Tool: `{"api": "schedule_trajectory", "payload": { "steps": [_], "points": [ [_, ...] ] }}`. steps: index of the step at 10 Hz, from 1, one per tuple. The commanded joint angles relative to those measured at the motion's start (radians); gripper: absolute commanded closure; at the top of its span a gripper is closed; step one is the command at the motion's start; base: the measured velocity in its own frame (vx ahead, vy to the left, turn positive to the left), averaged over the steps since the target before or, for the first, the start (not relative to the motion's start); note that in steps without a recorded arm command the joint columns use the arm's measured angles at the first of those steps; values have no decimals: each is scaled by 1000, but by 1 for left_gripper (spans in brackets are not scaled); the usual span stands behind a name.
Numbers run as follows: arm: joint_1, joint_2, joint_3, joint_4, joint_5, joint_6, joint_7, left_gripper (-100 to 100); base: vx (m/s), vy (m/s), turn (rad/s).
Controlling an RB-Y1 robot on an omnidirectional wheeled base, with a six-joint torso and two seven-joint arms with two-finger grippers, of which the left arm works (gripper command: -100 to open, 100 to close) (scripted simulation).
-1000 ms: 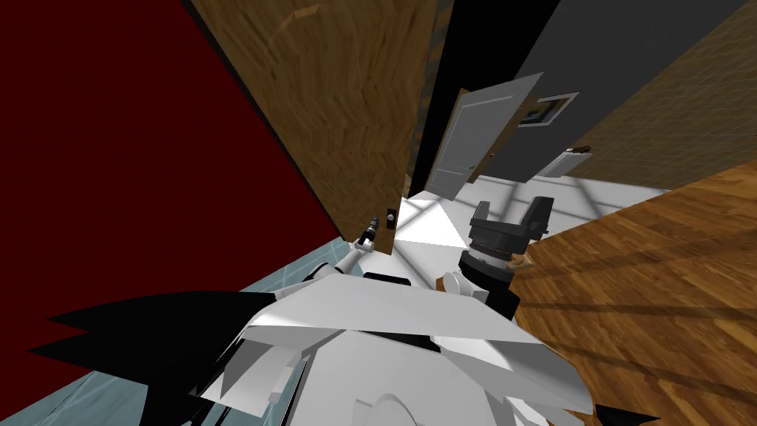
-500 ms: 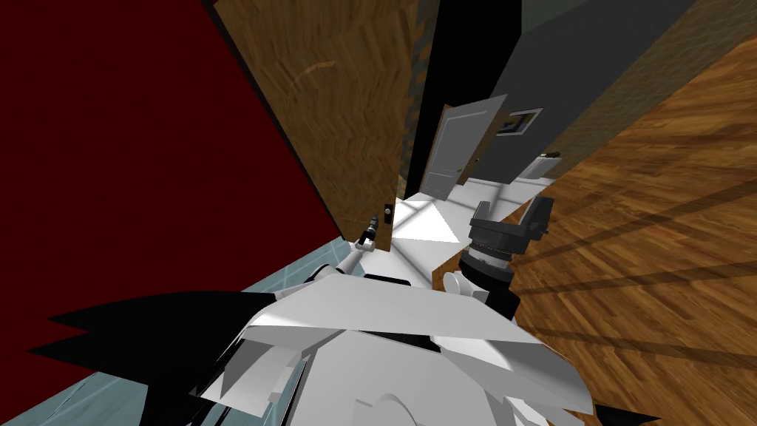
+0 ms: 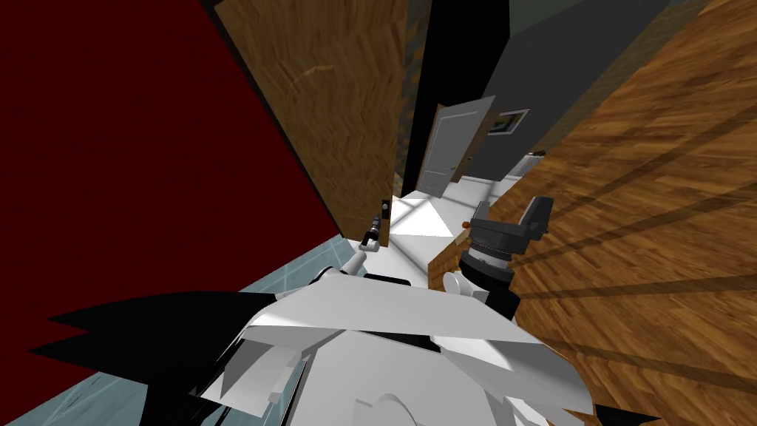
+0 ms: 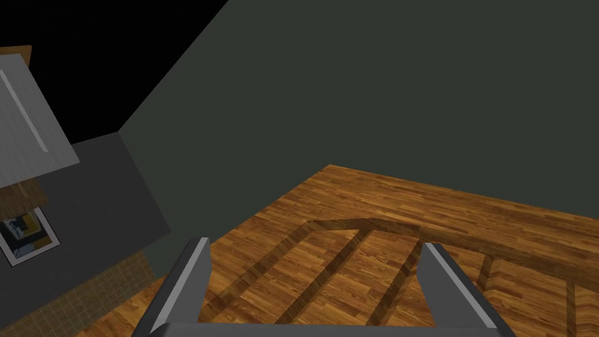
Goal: Push the door open
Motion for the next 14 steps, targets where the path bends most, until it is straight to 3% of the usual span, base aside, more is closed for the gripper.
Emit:
{"api": "schedule_trajectory", "payload": {
  "steps": [1,2,3,6,7,10,11,12,14],
  "points": [
    [0,0,0,0,0,0,0,-100,-60,-22,-8],
    [1,27,3,0,1,-1,-6,-100,73,37,-24],
    [0,39,5,1,1,-2,-7,-100,156,51,-26],
    [-1,57,12,6,2,-8,-12,-100,242,-17,-25],
    [-1,50,15,8,2,-11,-14,-100,274,-50,-41],
    [-2,-2,22,13,2,-17,-18,-100,224,-35,-27],
    [-1,10,20,10,2,-16,-17,-100,82,-27,1],
    [-1,10,20,10,2,-16,-17,100,-7,4,6],
    [-1,10,20,10,2,-16,-17,100,-32,10,-8]
  ]
}}
